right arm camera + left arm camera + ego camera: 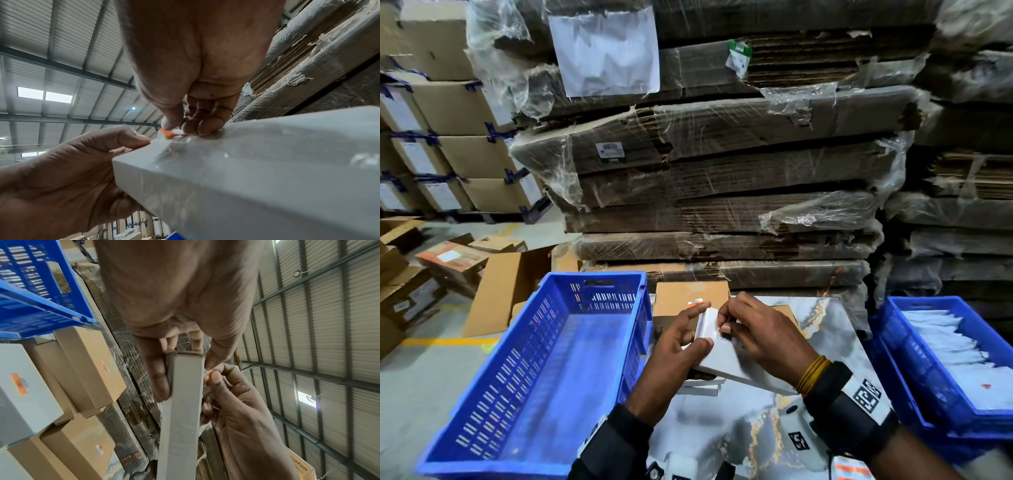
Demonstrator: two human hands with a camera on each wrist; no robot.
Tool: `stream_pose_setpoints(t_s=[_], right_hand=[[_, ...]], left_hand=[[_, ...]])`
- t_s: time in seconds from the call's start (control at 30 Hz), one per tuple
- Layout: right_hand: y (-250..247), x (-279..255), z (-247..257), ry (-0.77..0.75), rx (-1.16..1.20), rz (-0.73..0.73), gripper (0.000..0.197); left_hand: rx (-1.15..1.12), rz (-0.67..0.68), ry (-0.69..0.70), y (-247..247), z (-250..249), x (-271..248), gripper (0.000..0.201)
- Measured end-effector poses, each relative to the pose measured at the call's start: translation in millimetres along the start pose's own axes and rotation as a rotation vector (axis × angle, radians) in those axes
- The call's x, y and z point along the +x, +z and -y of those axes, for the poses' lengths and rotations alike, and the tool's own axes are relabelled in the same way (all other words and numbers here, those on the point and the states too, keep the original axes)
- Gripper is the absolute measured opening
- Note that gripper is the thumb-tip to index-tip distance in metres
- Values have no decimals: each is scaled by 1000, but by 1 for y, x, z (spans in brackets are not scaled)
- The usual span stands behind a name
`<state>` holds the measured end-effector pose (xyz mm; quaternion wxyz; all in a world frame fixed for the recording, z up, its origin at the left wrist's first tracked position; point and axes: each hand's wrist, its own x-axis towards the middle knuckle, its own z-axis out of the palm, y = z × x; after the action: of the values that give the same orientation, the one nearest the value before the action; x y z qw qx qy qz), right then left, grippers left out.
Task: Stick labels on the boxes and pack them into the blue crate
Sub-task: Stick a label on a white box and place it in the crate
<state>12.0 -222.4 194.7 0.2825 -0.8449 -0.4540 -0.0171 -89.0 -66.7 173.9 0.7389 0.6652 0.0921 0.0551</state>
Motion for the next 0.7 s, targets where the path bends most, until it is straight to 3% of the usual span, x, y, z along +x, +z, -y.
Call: stream_pose_setpoints(t_s=[0.3, 0.7], right_hand=[[-6, -10, -9, -41, -50, -15, 33], [-9, -7, 1, 10, -79, -2, 8]], left_hand=[[17, 8, -5, 0, -2, -1, 52], [20, 1, -1, 3, 1, -3, 52]])
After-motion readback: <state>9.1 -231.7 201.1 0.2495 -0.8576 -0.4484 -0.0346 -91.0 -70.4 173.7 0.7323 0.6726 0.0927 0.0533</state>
